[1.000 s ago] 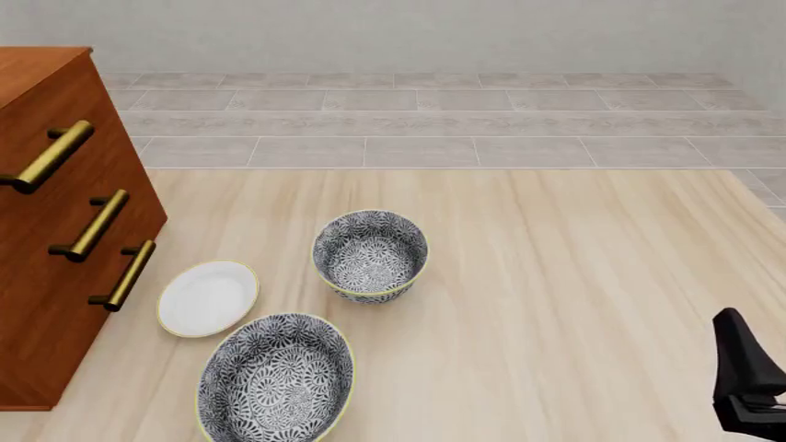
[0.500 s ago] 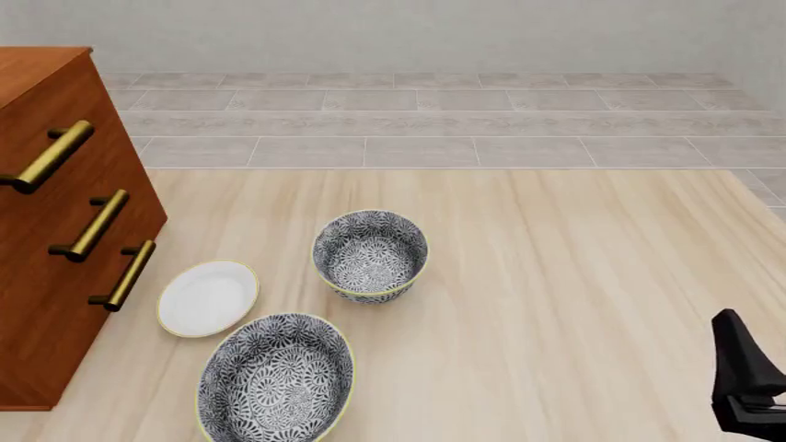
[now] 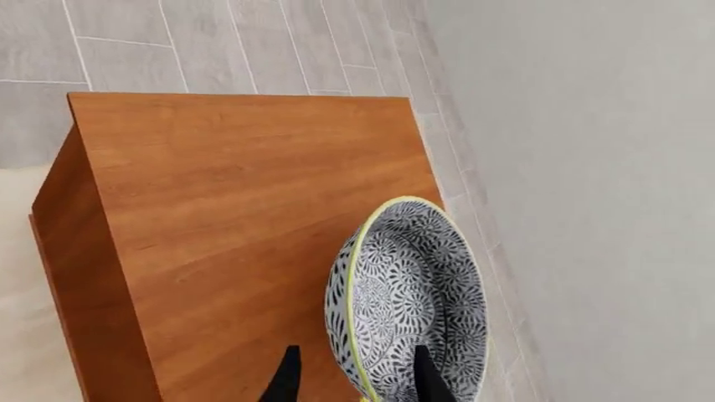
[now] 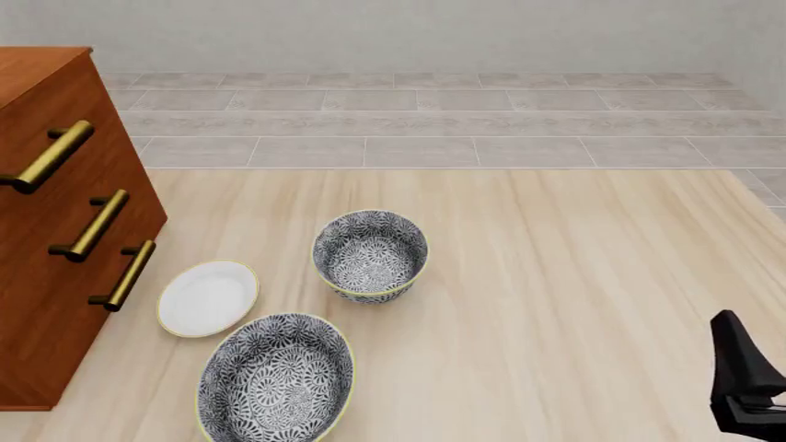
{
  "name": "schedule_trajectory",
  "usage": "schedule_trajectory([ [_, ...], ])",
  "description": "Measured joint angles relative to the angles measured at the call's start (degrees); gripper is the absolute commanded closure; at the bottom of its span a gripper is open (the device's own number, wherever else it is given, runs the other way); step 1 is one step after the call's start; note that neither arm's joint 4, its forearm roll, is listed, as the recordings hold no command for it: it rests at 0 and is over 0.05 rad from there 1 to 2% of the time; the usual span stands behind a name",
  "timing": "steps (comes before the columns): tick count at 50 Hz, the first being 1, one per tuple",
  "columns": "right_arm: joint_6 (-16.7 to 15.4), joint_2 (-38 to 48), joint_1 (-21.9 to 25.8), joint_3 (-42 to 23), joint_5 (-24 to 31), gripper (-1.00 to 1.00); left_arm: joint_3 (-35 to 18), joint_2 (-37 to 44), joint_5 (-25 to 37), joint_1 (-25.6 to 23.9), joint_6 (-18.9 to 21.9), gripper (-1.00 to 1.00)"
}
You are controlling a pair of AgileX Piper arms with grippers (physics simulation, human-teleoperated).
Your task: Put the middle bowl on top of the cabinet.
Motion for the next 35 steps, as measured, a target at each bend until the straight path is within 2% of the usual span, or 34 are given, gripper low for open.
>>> schedule_trajectory([
  [35, 0.1, 0.0, -0.3, -0.5, 0.2, -1.00, -0.2, -11.7, 0.4, -3.9, -2.7, -1.00],
])
